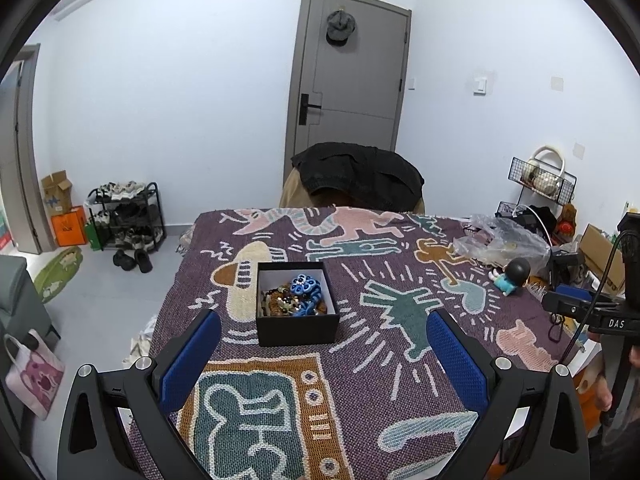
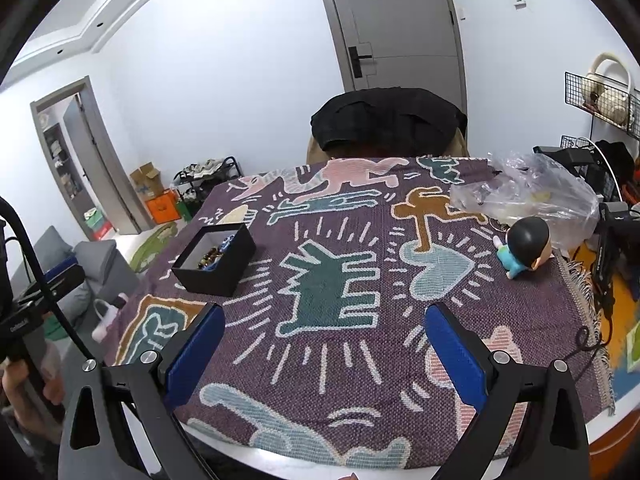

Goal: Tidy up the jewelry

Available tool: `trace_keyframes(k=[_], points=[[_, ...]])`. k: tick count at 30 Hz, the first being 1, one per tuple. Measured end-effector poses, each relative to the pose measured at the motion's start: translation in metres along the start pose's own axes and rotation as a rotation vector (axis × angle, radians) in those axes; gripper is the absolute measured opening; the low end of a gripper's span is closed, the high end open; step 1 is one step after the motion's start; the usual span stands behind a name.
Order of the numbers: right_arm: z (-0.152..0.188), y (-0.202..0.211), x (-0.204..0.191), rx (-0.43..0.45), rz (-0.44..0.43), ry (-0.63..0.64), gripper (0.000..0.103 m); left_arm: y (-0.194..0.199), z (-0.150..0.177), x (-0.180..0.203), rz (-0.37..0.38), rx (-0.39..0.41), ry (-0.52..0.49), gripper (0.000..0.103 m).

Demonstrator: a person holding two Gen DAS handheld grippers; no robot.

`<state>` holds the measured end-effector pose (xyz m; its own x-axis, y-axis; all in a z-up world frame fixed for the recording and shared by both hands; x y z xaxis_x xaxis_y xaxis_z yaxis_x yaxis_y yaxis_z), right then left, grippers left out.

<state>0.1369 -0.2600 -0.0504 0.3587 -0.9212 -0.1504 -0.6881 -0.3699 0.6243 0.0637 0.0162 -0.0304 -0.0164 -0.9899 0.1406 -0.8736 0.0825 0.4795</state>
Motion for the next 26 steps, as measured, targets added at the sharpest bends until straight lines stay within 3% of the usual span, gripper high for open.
trace_keyframes(k=[26], points=[[-0.0056, 0.0043, 0.0017, 0.025, 0.011, -0.02, 0.1, 0.0038, -0.0013, 0.0006, -0.011, 0.042, -0.022, 0.103]])
Point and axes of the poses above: each gripper's, at about its wrist camera, not at the fingertips, and y roughly against the way its jaws point, x to its right, z to its underside, the point moved 5 cm from there along -y, roughly the way its jaws point, and after that the axes turned 3 degrees about z, right-handed, at the moved point
